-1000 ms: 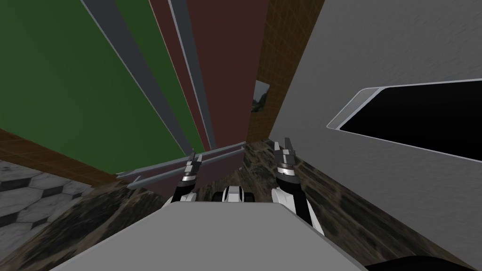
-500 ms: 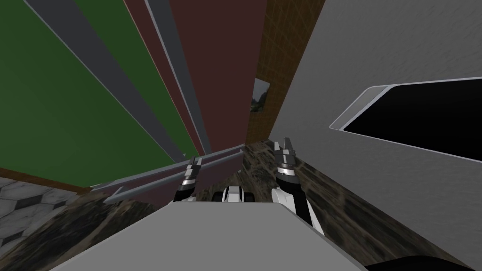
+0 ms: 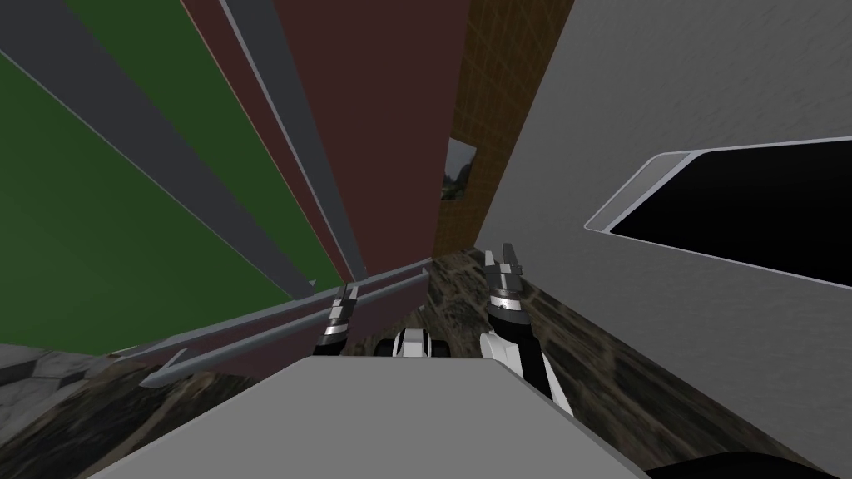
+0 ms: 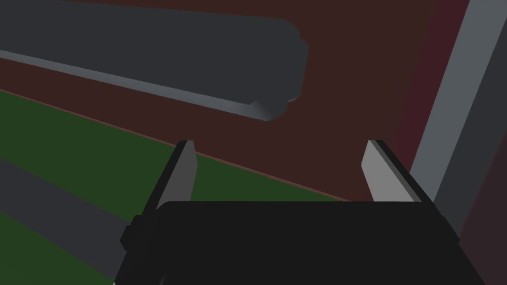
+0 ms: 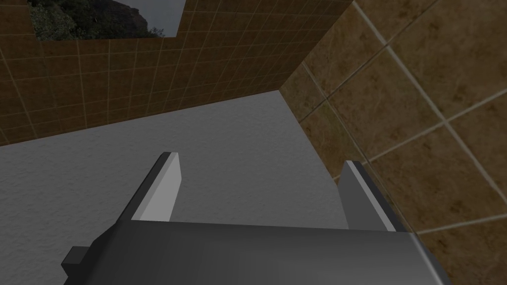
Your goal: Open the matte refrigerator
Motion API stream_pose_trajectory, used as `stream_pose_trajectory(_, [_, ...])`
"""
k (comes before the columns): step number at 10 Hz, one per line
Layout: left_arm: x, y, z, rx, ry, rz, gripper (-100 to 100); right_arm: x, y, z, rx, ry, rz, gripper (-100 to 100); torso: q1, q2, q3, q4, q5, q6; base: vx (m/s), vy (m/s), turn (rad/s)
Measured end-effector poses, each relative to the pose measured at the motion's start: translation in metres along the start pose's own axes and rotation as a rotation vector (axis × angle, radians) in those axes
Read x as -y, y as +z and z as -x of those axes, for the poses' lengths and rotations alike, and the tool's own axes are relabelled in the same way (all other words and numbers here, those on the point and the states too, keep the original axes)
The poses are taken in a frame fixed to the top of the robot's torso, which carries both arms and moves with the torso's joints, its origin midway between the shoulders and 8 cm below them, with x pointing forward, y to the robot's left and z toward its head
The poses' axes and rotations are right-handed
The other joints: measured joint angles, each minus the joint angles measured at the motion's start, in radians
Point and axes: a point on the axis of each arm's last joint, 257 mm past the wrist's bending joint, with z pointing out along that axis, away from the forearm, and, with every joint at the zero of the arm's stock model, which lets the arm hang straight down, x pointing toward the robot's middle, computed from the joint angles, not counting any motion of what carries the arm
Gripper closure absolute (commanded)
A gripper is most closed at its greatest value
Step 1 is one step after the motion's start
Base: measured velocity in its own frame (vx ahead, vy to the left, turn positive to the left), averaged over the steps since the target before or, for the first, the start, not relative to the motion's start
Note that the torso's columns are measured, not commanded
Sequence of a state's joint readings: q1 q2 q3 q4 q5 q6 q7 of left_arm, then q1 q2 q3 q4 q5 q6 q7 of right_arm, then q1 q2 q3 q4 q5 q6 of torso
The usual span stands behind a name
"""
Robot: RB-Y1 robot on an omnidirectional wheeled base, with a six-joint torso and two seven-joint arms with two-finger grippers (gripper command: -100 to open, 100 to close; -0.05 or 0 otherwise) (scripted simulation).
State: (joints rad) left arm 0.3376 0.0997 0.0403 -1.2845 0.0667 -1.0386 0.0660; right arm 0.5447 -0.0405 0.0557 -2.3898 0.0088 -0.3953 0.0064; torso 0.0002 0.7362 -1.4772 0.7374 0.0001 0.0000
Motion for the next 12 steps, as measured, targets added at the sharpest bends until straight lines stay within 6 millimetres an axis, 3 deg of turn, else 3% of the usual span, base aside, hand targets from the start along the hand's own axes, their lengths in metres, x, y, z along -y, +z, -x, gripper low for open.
stream_pose_trajectory(4, [-0.013,-0.018,-0.008,0.051,-0.042,0.020,-100,0.000,0.000,0.000,0.000,0.000,0.000,0,0.000,0.000,0.000,0.000,0.000,0.003,0.048,-0.011,0.015])
stream_pose_trajectory(10, [-0.017,0.007,-0.008,0.048,-0.041,0.043,-100,0.000,0.000,0.000,0.000,0.000,0.000,0,0.000,-0.009,-0.007,0.005,-0.006,0.005,-0.019,-0.008,0.018])
stream_pose_trajectory(11, [-0.018,0.006,-0.008,0.048,-0.041,0.047,100,0.000,0.000,0.000,0.000,0.000,0.000,0,-0.001,-0.007,-0.005,0.002,-0.003,0.004,0.020,0.016,-0.037])
stream_pose_trajectory(12, [-0.014,0.005,-0.006,0.049,-0.041,0.030,100,0.000,0.000,0.000,0.000,0.000,0.000,0,0.002,-0.010,-0.005,-0.001,0.000,0.005,0.030,0.020,-0.021])
